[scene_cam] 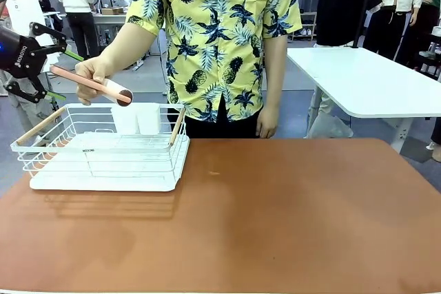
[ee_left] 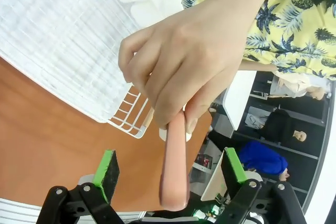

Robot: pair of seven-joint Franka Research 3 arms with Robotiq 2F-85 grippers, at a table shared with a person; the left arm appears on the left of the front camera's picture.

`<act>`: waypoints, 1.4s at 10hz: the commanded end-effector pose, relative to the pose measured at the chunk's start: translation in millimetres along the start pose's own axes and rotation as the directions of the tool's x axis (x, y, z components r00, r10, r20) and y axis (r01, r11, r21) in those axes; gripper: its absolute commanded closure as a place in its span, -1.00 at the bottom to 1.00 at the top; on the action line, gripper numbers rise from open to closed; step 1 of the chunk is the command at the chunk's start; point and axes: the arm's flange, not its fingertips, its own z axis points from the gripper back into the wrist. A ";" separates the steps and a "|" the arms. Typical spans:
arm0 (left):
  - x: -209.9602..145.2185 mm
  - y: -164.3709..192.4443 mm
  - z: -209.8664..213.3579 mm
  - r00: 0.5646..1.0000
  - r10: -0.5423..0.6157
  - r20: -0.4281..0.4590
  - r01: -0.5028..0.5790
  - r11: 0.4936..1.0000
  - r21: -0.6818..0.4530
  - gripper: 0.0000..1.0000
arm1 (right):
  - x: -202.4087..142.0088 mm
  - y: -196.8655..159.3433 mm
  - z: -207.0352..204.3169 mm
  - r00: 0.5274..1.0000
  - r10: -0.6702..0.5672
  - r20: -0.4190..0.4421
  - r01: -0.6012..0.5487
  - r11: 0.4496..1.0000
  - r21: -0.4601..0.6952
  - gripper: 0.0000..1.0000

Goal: Clean the table.
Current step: Pick up the Lint Roller when the human hands it over.

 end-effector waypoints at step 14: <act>8.1 -0.4 -11.3 0.998 -0.043 0.042 0.044 0.999 -0.026 1.00 | -0.5 1.9 1.1 1.000 0.006 0.000 -0.006 1.000 0.005 -1.00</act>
